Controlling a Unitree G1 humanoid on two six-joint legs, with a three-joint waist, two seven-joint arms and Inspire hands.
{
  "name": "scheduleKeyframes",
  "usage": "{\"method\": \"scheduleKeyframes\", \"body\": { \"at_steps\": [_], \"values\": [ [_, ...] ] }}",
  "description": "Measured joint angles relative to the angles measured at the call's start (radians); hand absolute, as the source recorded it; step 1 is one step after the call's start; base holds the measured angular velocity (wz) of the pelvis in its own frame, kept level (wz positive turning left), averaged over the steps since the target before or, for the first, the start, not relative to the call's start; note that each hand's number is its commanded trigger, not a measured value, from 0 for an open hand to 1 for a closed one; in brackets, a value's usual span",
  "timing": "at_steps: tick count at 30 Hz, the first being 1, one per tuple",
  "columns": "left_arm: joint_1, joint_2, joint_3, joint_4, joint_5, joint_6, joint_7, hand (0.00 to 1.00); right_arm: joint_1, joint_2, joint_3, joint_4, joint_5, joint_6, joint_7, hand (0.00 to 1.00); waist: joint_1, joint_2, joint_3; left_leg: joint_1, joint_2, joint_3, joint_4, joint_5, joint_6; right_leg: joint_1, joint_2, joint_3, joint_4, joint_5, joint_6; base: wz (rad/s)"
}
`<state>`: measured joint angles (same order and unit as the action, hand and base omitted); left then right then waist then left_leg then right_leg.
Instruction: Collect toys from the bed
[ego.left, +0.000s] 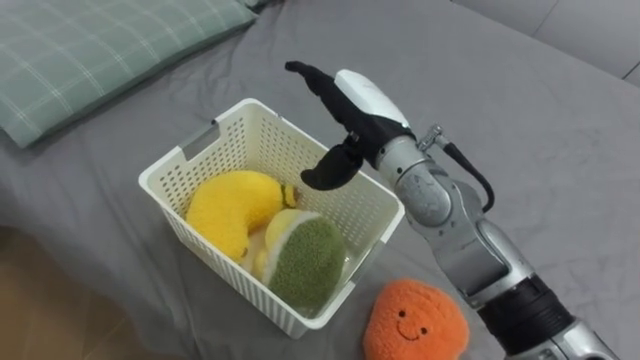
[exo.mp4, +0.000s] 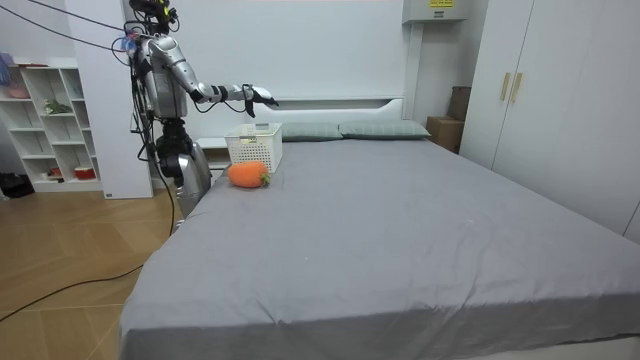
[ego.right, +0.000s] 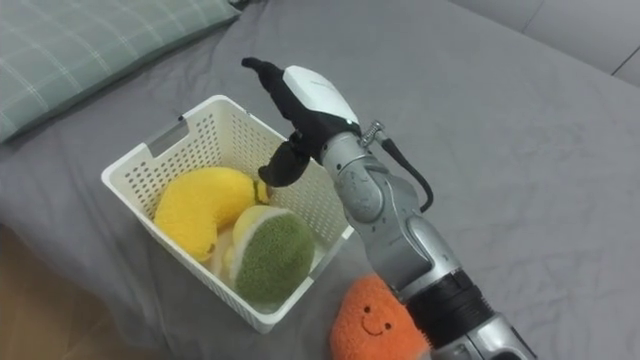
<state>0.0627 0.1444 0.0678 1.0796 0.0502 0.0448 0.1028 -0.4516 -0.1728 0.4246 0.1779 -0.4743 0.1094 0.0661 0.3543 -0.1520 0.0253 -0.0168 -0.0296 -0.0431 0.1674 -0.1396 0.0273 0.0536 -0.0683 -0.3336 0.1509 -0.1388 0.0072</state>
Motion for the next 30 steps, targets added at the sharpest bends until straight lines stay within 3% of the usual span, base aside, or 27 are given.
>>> {"method": "scheduleKeyframes", "body": {
  "at_steps": [8, 12, 16, 19, 25, 30],
  "values": [
    [0.004, -0.003, 0.007, -0.010, 0.000, -0.001, 0.004, 0.00, 0.067, -0.027, -0.034, 0.037, 0.081, -0.046, -0.053, 0.00, -0.032, 0.001, -0.0011, 0.004, 0.000, 0.001, 0.000, 0.000, 0.000, 0.005, -0.001, -0.007, 0.000, 0.000, 0.000, 0.00],
    [0.008, -0.009, 0.010, -0.010, 0.001, -0.017, 0.018, 0.00, 0.116, -0.028, -0.117, 0.089, 0.104, -0.073, -0.079, 0.00, -0.061, 0.006, -0.0027, 0.008, 0.000, 0.007, 0.000, 0.000, 0.000, 0.007, -0.001, 0.006, 0.000, 0.000, 0.000, -0.05],
    [0.023, -0.011, 0.010, -0.010, 0.000, -0.025, 0.022, 0.00, 0.168, -0.065, -0.179, 0.089, 0.210, -0.095, -0.092, 0.00, -0.083, 0.017, -0.0091, 0.018, 0.001, 0.017, -0.003, 0.000, 0.000, 0.009, 0.001, 0.023, 0.000, 0.000, 0.000, -0.08],
    [0.034, -0.011, 0.008, -0.010, -0.001, -0.025, 0.026, 0.00, 0.202, -0.082, -0.183, 0.089, 0.277, -0.097, -0.103, 0.00, -0.105, 0.026, -0.0144, 0.032, 0.003, 0.031, -0.011, 0.000, 0.000, 0.017, 0.002, 0.031, 0.000, 0.000, 0.000, -0.10],
    [0.056, -0.009, 0.019, -0.024, -0.001, -0.029, 0.025, 0.00, 0.268, -0.081, -0.242, 0.089, 0.312, -0.103, -0.119, 0.00, -0.156, 0.029, -0.0164, 0.029, 0.003, 0.037, -0.014, -0.001, 0.002, 0.015, 0.001, 0.038, 0.003, 0.000, 0.000, -0.02],
    [0.062, -0.011, 0.040, -0.023, -0.001, -0.031, 0.024, 0.00, 0.343, -0.081, -0.278, 0.089, 0.317, -0.107, -0.141, 0.00, -0.176, 0.035, -0.0199, 0.036, 0.003, 0.048, -0.015, -0.002, 0.002, 0.013, 0.001, 0.051, 0.002, 0.001, 0.001, -0.08]
  ]
}}
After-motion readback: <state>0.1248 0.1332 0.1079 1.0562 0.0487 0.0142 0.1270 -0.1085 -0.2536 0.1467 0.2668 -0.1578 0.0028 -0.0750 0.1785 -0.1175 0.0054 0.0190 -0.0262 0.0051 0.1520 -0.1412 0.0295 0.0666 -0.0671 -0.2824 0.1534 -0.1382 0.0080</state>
